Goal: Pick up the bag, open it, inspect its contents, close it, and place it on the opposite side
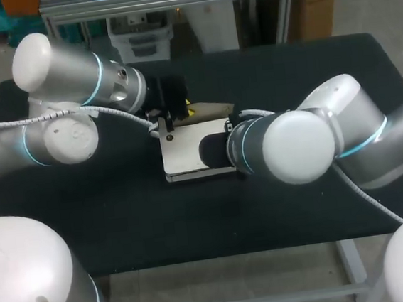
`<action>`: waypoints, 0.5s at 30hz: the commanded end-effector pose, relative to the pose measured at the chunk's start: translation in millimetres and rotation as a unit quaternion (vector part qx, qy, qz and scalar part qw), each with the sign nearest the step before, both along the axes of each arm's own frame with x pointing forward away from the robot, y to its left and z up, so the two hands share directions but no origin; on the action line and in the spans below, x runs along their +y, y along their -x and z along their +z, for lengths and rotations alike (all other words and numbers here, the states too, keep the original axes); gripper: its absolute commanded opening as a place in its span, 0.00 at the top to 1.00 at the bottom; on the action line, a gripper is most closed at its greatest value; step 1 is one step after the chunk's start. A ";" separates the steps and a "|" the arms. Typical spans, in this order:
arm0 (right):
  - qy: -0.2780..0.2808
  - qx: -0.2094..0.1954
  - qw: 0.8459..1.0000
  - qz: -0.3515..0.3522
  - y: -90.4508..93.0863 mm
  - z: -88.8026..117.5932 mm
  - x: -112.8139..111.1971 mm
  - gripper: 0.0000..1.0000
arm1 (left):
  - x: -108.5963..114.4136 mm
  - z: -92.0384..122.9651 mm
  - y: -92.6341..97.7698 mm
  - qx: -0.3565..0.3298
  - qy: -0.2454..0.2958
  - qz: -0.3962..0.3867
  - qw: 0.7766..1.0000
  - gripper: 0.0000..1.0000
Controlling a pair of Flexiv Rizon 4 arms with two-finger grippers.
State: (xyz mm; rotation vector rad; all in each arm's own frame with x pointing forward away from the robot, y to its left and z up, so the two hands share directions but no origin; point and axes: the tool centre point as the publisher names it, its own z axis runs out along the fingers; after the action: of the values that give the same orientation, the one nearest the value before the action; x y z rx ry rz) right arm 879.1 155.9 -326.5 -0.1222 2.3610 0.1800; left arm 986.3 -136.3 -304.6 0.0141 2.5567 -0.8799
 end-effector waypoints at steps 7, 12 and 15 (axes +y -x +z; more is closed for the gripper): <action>-0.010 -0.060 0.998 -0.010 25.0 -4.3 -9.5 0.64 | -3.1 -3.8 -4.3 0.008 -0.003 0.000 1.000 1.00; -0.002 -0.059 0.998 0.002 26.6 -16.3 -12.5 0.60 | -4.5 -2.6 -5.5 0.010 -0.004 -0.013 1.000 1.00; -0.002 -0.058 0.998 0.003 22.0 -22.8 -16.6 0.60 | -5.8 -3.0 -7.3 0.019 -0.004 -0.024 1.000 1.00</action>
State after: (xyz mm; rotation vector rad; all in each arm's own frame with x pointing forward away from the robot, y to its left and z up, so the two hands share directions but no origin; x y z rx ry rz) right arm 853.1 145.2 -338.4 -0.1353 2.3953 0.1405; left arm 988.5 -141.6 -308.2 0.0450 2.5896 -0.8808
